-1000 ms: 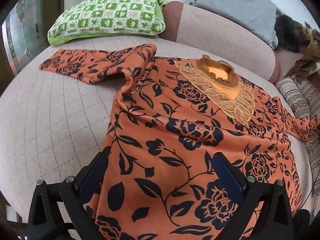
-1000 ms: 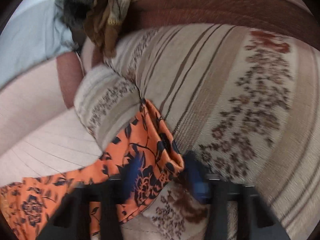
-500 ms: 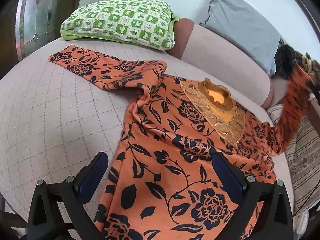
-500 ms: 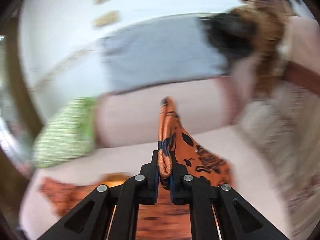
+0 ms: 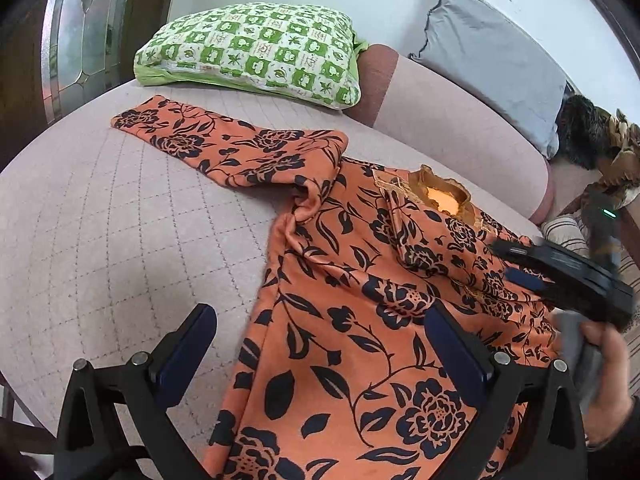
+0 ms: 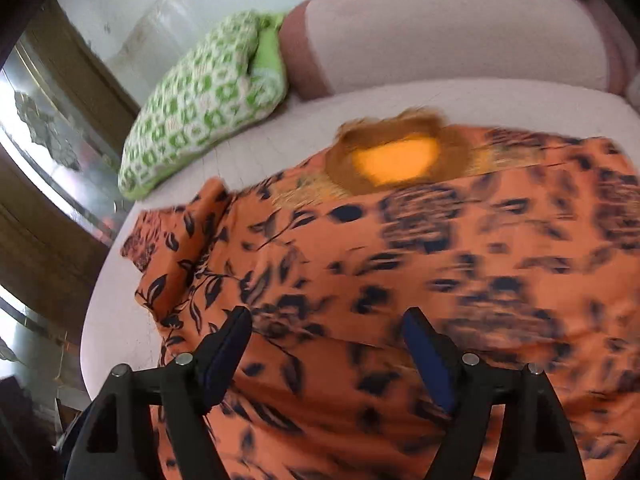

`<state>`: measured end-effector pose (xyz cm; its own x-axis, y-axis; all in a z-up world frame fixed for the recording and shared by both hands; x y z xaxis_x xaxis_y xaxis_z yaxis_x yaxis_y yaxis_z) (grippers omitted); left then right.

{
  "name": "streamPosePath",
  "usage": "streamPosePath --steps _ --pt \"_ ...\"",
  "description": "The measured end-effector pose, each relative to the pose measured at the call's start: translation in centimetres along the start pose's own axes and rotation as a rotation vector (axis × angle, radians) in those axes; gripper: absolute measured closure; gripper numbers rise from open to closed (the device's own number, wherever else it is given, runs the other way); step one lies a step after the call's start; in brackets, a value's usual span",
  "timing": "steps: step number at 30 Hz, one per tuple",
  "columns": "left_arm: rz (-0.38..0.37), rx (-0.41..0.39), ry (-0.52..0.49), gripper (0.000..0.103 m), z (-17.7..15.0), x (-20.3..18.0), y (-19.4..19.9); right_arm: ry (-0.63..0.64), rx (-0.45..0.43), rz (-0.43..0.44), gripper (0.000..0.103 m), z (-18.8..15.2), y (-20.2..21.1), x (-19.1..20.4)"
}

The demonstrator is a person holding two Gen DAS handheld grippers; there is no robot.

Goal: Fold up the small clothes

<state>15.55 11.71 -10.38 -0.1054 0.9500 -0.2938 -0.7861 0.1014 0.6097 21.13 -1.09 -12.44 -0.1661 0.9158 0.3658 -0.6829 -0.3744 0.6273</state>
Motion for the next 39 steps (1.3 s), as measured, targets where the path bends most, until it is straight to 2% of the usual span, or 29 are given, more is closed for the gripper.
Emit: streamPosePath --steps 4,6,7,10,13,15,16,18,19,20,22,24,25,27,28,29,31,35,37,39 --pt "-0.054 0.04 -0.019 0.0 1.2 -2.3 -1.2 0.018 -0.076 -0.038 0.022 0.3 6.8 -4.4" --pt "-0.103 0.052 -0.039 0.0 2.9 -4.3 -2.5 0.036 -0.085 -0.057 0.022 -0.4 8.0 -5.8" --pt "-0.135 0.069 -0.051 0.0 3.7 -5.5 -3.8 0.034 -0.09 -0.05 0.022 -1.2 9.0 -6.8" --pt "-0.162 0.118 -0.074 0.0 5.4 -8.4 -8.1 0.007 -0.128 -0.016 0.022 -3.0 10.8 -8.4" --pt "-0.169 0.236 -0.05 0.007 5.4 -10.1 -13.0 0.001 -0.194 0.006 0.022 -3.8 12.3 -9.1" --pt "-0.138 0.306 -0.007 0.025 4.9 -10.2 -16.0 -0.007 -0.219 0.012 0.022 -4.1 13.1 -10.0" --pt "-0.131 0.335 0.018 0.03 4.5 -10.2 -16.9 -0.011 -0.224 0.02 0.022 -4.1 13.4 -10.1" --pt "-0.095 0.375 0.041 0.067 3.7 -9.8 -18.5 -0.016 -0.253 0.041 0.022 -3.6 13.9 -10.1" --pt "-0.066 0.357 0.018 0.077 3.8 -9.7 -18.6 -0.021 -0.265 0.045 0.022 -3.4 14.1 -10.3" --pt "-0.043 0.343 -0.011 0.092 3.9 -9.7 -18.7 -0.024 -0.268 0.048 0.022 -3.4 14.1 -10.4" --pt "-0.035 0.343 -0.023 0.098 3.9 -9.6 -18.6 -0.035 -0.26 0.06 0.022 -3.6 13.9 -10.6" --pt "-0.01 0.289 -0.053 0.099 4.9 -10.0 -17.7 -0.053 -0.252 0.064 0.022 -3.7 13.7 -10.9" --pt "0.001 0.234 -0.096 0.099 5.8 -10.7 -16.8 -0.062 -0.254 0.062 0.022 -3.7 13.7 -11.1" --pt "0.012 0.056 -0.242 0.099 7.7 -12.9 -13.6 -0.065 -0.27 0.052 0.022 -3.6 13.8 -11.2" --pt "0.011 0.014 -0.275 0.099 8.1 -13.6 -12.6 -0.069 -0.278 0.049 0.022 -3.5 13.9 -11.4" --pt "-0.002 0.013 -0.286 0.099 8.0 -14.1 -12.4 -0.076 -0.281 0.049 0.022 -3.5 13.9 -11.6" --pt "0.024 0.028 -0.279 0.099 7.5 -13.3 -13.3 -0.089 -0.275 0.043 0.022 -3.5 13.7 -11.9" --pt "0.113 0.127 -0.21 0.098 5.1 -9.5 -16.5 -0.097 -0.285 0.028 0.022 -3.3 14.3 -12.2" --pt "0.139 0.126 -0.191 0.098 4.6 -8.0 -16.7 -0.152 -0.304 0.032 0.022 -2.8 15.2 -13.1" --pt "0.128 0.127 -0.182 0.098 4.4 -7.6 -16.7 -0.208 -0.309 0.042 0.022 -2.2 15.5 -14.1"
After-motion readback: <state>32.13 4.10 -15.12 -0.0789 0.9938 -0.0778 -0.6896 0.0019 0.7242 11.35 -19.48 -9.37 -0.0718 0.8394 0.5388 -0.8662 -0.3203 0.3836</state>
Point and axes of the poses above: each gripper's, at about its wrist camera, not at the fingertips, and y roughly against the way its jaws point, x to its left, z to its top, the point moved 6 cm from there along -y, roughly the way its jaws point, and after that the axes turned 9 degrees about -x, right-handed, at the moved point
